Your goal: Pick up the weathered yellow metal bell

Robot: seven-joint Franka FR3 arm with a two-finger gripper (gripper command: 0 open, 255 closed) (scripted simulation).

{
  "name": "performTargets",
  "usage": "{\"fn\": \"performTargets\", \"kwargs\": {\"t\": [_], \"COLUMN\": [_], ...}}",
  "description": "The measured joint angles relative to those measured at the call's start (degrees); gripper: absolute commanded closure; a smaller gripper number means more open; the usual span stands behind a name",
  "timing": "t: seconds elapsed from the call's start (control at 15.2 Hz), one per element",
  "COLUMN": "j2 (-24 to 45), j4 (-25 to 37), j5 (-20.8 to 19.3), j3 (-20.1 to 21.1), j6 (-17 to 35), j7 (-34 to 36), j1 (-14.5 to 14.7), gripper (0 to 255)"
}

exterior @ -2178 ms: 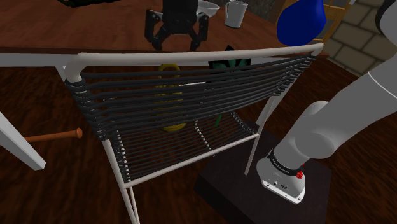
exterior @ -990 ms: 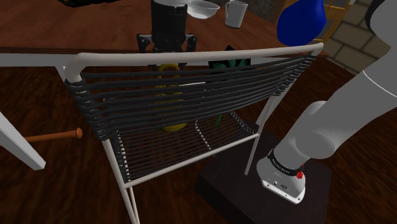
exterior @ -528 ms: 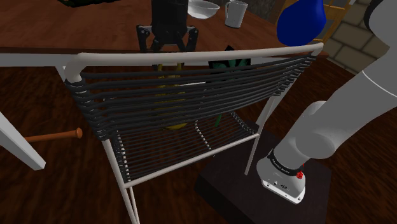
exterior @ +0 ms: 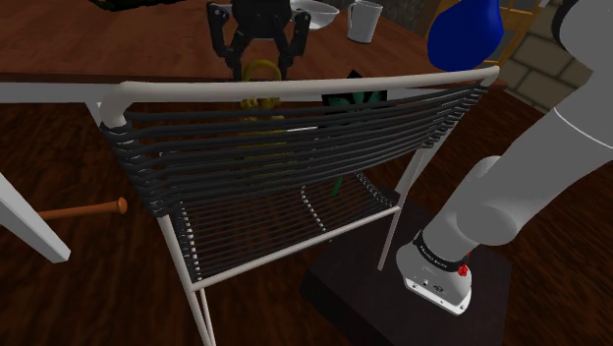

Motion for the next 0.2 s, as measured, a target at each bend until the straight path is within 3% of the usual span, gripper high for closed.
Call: {"fn": "performTargets", "kwargs": {"t": [0.2], "j2": [0.91], "j4": [3.06], "j5": [-0.43], "j3": [0.18], "j6": [-2.26], "j7": [0.36], "j1": [0.03], "gripper": [255]}}
